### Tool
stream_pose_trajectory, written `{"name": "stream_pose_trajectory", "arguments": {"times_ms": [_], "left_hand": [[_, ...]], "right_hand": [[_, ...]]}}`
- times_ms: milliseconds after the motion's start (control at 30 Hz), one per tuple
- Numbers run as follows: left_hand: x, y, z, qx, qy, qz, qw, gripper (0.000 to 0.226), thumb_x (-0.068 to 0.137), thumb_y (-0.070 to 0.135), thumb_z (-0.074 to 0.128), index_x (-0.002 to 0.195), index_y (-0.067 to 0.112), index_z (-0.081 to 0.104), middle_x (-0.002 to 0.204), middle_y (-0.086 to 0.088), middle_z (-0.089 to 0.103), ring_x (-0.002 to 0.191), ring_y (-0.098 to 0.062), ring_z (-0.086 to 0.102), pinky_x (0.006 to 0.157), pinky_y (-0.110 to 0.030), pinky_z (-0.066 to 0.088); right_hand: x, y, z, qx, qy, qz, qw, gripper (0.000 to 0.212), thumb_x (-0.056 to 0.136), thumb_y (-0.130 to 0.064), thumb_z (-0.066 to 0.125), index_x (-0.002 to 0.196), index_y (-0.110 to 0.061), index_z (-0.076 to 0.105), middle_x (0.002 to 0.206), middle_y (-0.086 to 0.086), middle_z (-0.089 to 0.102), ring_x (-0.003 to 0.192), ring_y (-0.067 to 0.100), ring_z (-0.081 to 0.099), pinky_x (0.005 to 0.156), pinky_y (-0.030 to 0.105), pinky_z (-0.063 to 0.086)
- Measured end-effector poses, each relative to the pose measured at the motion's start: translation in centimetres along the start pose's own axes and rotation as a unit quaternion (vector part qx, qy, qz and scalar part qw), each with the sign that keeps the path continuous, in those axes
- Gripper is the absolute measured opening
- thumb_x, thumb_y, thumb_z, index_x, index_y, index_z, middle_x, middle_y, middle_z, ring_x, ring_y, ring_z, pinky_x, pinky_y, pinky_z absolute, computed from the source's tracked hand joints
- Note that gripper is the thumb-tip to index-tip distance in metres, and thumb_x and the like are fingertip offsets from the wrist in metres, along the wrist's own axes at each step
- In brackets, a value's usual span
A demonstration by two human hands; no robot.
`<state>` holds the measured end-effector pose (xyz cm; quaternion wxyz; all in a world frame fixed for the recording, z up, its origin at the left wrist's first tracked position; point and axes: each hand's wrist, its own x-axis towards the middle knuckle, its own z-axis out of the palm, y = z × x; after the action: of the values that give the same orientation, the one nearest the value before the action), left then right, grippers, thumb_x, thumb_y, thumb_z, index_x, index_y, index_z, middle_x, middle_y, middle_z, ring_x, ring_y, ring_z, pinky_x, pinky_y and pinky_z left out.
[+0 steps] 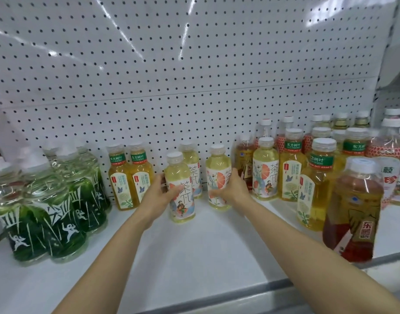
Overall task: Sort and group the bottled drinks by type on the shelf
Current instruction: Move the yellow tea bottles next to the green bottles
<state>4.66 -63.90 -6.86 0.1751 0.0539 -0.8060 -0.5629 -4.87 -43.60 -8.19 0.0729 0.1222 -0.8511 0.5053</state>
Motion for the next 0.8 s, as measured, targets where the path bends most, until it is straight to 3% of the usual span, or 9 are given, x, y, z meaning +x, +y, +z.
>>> {"name": "stream_pose_trajectory", "arguments": {"times_ms": [167, 233, 333, 433, 567, 800], "left_hand": [[0.8, 0.4, 0.5, 0.016, 0.012, 0.017, 1.000, 0.037, 0.091, 0.025, 0.068, 0.122, 0.028, 0.049, 0.128, -0.001, 0.060, 0.116, -0.023, 0.060, 0.091, -0.039, 0.055], [1.2, 0.4, 0.9, 0.032, 0.017, 0.017, 0.999, 0.044, 0.089, 0.026, 0.072, 0.127, 0.028, 0.049, 0.130, -0.002, 0.057, 0.116, -0.022, 0.059, 0.094, -0.043, 0.055], [1.5, 0.2, 1.3, 0.047, 0.023, 0.017, 0.998, 0.060, 0.084, 0.021, 0.077, 0.136, 0.029, 0.047, 0.133, -0.002, 0.054, 0.117, -0.021, 0.058, 0.097, -0.048, 0.054], [2.2, 0.2, 1.5, 0.039, 0.022, 0.013, 0.999, 0.059, 0.084, 0.017, 0.077, 0.136, 0.027, 0.049, 0.130, -0.001, 0.059, 0.116, -0.022, 0.060, 0.095, -0.049, 0.055], [2.9, 0.2, 2.1, 0.057, 0.028, 0.030, 0.998, 0.054, 0.085, 0.015, 0.075, 0.133, 0.022, 0.052, 0.127, -0.001, 0.058, 0.115, -0.022, 0.060, 0.094, -0.047, 0.055], [3.5, -0.8, 1.9, 0.115, 0.010, 0.050, 0.992, 0.057, 0.089, 0.024, 0.071, 0.140, 0.030, 0.046, 0.130, -0.002, 0.049, 0.119, -0.020, 0.055, 0.098, -0.047, 0.053]], "right_hand": [[0.8, -0.6, 2.0, -0.072, 0.069, 0.025, 0.995, 0.081, 0.060, -0.045, 0.087, 0.114, -0.012, 0.037, 0.104, 0.004, 0.063, 0.091, 0.024, 0.064, 0.071, 0.038, 0.053], [1.3, -1.0, 2.8, -0.103, 0.082, 0.019, 0.991, 0.087, 0.060, -0.050, 0.086, 0.118, -0.008, 0.035, 0.107, 0.006, 0.061, 0.094, 0.027, 0.064, 0.066, 0.036, 0.050], [2.2, -0.7, 2.8, -0.065, 0.026, 0.005, 0.998, 0.087, 0.067, -0.039, 0.085, 0.127, -0.007, 0.032, 0.115, 0.007, 0.056, 0.104, 0.027, 0.060, 0.075, 0.036, 0.049], [2.9, 0.2, 2.0, -0.004, -0.031, 0.000, 1.000, 0.075, 0.071, -0.021, 0.083, 0.127, -0.012, 0.034, 0.113, 0.003, 0.059, 0.105, 0.023, 0.060, 0.089, 0.043, 0.053], [3.2, 0.3, 2.9, -0.039, 0.008, 0.000, 0.999, 0.065, 0.074, -0.023, 0.081, 0.121, -0.010, 0.038, 0.108, 0.003, 0.062, 0.097, 0.023, 0.063, 0.082, 0.039, 0.055], [3.6, 0.0, 3.7, -0.067, 0.019, -0.001, 0.998, 0.064, 0.077, -0.025, 0.078, 0.121, -0.009, 0.034, 0.107, 0.007, 0.062, 0.093, 0.025, 0.064, 0.077, 0.041, 0.056]]}}
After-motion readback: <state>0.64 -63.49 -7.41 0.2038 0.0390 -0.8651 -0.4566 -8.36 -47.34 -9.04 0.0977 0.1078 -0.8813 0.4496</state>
